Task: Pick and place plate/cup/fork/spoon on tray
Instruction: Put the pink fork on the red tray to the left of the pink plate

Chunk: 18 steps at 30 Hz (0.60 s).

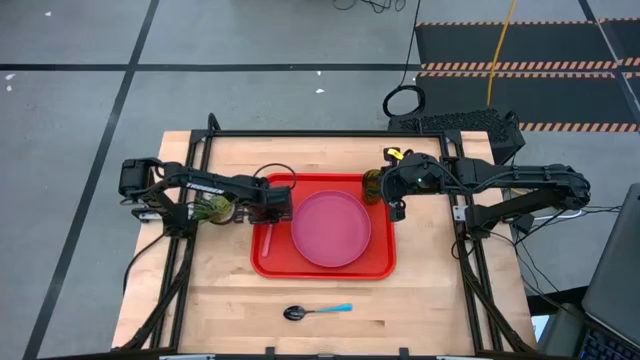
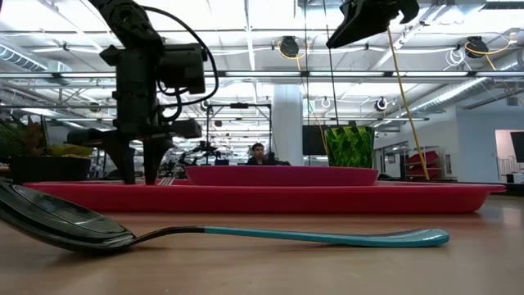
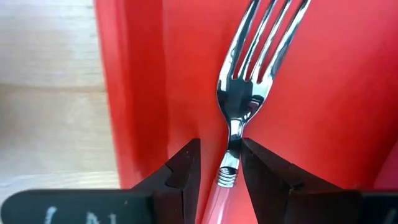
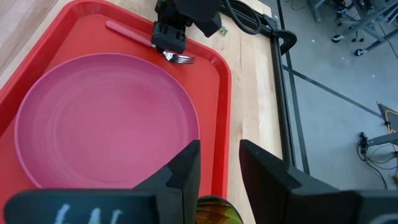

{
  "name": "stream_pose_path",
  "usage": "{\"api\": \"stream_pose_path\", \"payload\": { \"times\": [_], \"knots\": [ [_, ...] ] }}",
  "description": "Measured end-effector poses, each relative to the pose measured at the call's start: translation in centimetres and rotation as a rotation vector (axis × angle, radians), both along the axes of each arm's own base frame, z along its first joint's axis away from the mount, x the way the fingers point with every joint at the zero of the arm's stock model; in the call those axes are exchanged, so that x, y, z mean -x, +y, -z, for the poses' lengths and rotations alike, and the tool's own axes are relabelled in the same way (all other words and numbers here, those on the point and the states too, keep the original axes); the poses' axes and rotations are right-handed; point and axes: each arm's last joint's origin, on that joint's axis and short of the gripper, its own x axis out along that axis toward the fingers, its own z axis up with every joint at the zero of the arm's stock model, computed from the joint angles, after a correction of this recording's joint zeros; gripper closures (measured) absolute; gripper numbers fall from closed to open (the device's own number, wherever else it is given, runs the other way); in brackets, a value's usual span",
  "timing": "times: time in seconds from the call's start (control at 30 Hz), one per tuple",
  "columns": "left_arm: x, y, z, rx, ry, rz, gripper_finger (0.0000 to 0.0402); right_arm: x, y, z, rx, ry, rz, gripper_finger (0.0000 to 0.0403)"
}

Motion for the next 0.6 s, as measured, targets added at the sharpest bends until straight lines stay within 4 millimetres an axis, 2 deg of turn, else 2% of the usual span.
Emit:
{"api": "stream_pose_path", "payload": {
  "times": [0.6],
  "knots": [
    [0.19, -0.15, 0.03, -0.021, 0.026, -0.028, 0.0287, 0.02, 0.00, 0.03, 0.000, 0.003, 0.000, 0.0297]
  ]
}}
